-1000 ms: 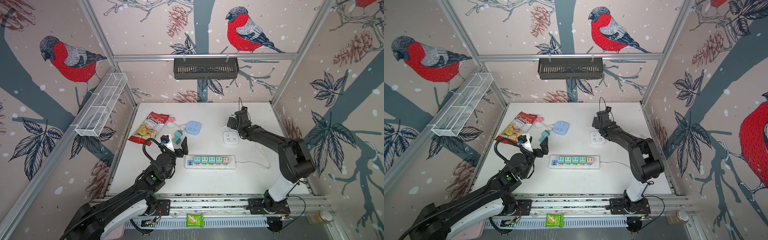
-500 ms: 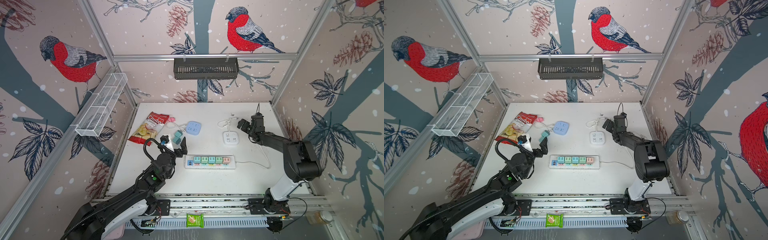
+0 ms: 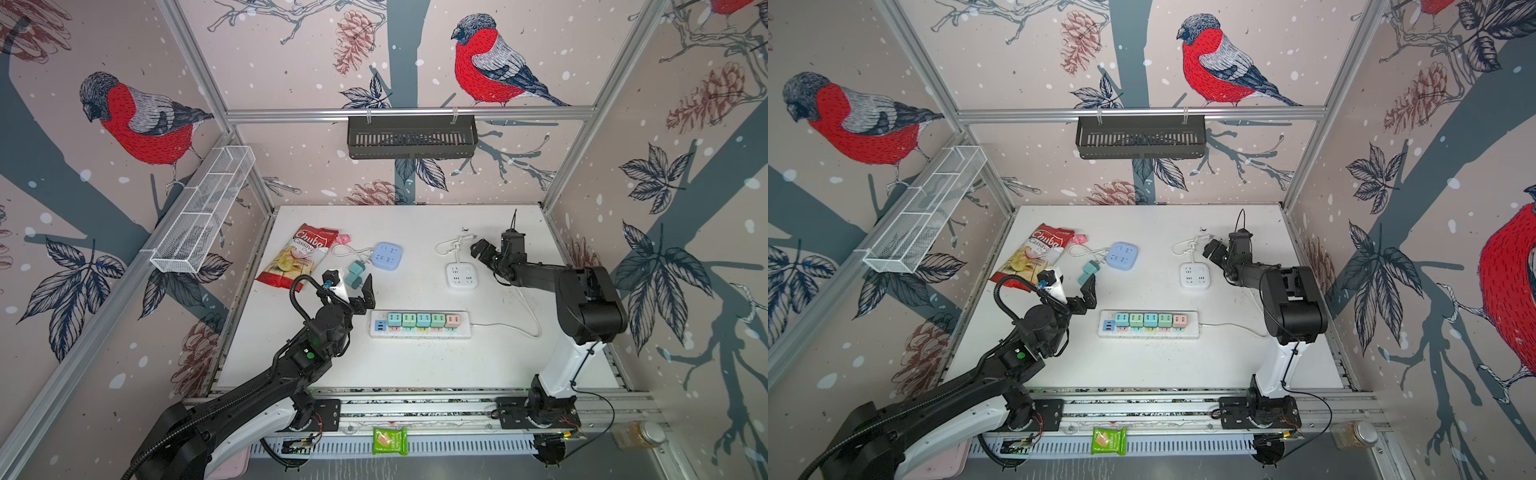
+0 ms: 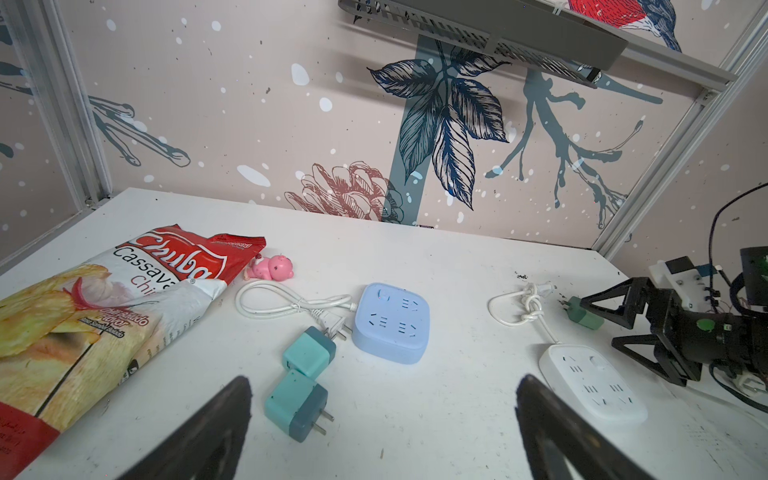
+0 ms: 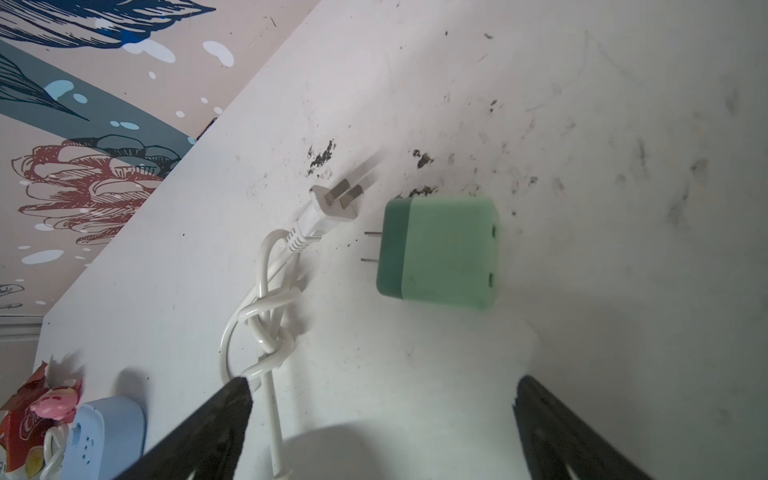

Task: Insert the plug
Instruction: 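Lower the right gripper onto the green adapter and close it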

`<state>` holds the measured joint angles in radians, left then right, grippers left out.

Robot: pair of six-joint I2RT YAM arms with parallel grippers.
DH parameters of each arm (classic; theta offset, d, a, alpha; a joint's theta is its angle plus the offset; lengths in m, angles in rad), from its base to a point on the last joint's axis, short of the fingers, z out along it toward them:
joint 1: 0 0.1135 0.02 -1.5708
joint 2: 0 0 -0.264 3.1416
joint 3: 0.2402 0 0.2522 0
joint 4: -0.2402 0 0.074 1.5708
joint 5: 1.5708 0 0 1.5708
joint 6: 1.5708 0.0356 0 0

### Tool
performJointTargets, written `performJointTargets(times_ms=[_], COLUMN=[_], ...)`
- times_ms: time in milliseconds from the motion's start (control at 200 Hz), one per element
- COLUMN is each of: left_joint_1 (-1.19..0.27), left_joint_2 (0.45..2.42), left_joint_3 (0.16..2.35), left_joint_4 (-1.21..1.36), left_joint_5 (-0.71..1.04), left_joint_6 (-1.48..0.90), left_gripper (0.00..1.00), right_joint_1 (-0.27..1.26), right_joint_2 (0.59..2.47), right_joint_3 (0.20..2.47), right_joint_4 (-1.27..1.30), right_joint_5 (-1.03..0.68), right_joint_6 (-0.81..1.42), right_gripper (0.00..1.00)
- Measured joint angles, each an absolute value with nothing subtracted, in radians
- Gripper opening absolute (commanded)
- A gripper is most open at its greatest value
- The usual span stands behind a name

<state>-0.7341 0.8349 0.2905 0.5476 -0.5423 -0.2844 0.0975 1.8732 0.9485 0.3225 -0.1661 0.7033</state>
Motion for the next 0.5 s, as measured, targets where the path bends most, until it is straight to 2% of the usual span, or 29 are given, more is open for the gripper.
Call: performJointTargets(times_ms=[500], left_joint_1=[-0.733], left_joint_2=[0.837], left_joint_3=[0.292], left_joint_4=[0.548], left_joint_5=[-0.525], left_joint_6=[-0.285], left_gripper=[0.98], right_joint_1=[0.096], right_joint_2=[2.032], right_joint_3=[1.137], right_joint_4=[0.336], right_joint_5=[-0.157], right_joint_6=[0.699], right_gripper=[0.99])
